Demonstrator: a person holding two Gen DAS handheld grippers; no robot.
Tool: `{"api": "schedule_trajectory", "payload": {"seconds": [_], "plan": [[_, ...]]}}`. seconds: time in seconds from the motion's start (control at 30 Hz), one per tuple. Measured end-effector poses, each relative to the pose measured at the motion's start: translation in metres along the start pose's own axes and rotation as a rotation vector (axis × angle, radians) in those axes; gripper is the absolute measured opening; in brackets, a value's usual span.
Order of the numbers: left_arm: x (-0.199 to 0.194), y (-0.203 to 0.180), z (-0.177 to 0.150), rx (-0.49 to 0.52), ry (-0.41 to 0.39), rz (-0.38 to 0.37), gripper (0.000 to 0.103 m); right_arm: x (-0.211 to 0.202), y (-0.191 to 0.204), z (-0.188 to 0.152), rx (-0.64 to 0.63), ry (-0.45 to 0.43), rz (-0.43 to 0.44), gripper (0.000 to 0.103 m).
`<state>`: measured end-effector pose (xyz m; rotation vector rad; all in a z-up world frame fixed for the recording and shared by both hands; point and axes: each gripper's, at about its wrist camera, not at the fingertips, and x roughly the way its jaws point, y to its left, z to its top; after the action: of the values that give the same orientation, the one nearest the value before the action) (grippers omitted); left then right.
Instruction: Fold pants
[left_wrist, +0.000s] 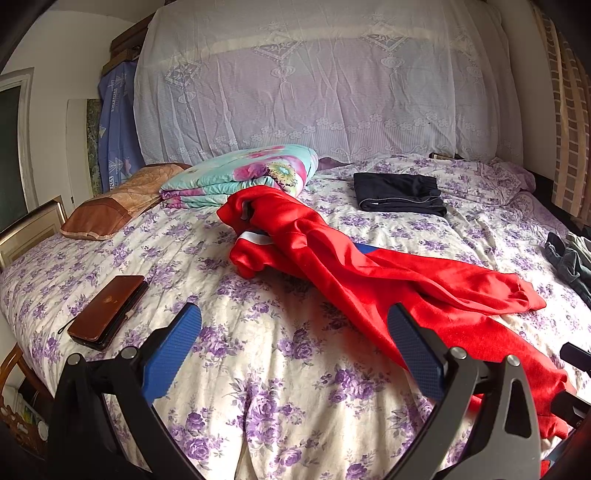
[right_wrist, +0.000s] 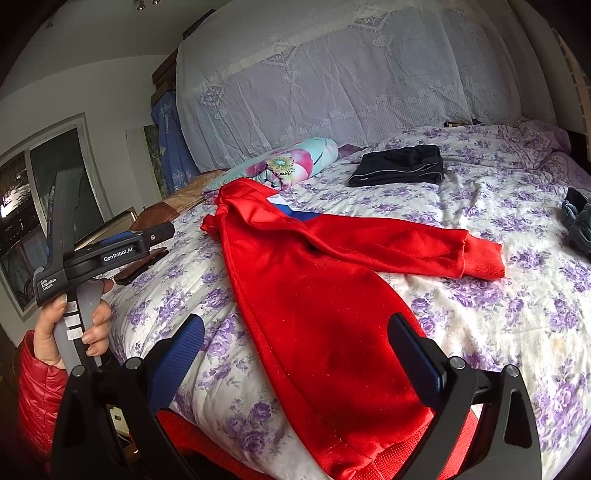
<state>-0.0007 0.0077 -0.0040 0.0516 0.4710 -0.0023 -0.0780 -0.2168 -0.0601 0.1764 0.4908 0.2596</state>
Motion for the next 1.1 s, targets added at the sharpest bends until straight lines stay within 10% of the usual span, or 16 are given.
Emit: {"api": "schedule_trajectory", "payload": {"seconds": [1.1], "plan": [[-0.0010,-0.0004,-0.0009,0.000,0.000,0.001,0.098,0.0067,0.0031,-0.0035,-0.003,0.036,0.020,0.100]]}}
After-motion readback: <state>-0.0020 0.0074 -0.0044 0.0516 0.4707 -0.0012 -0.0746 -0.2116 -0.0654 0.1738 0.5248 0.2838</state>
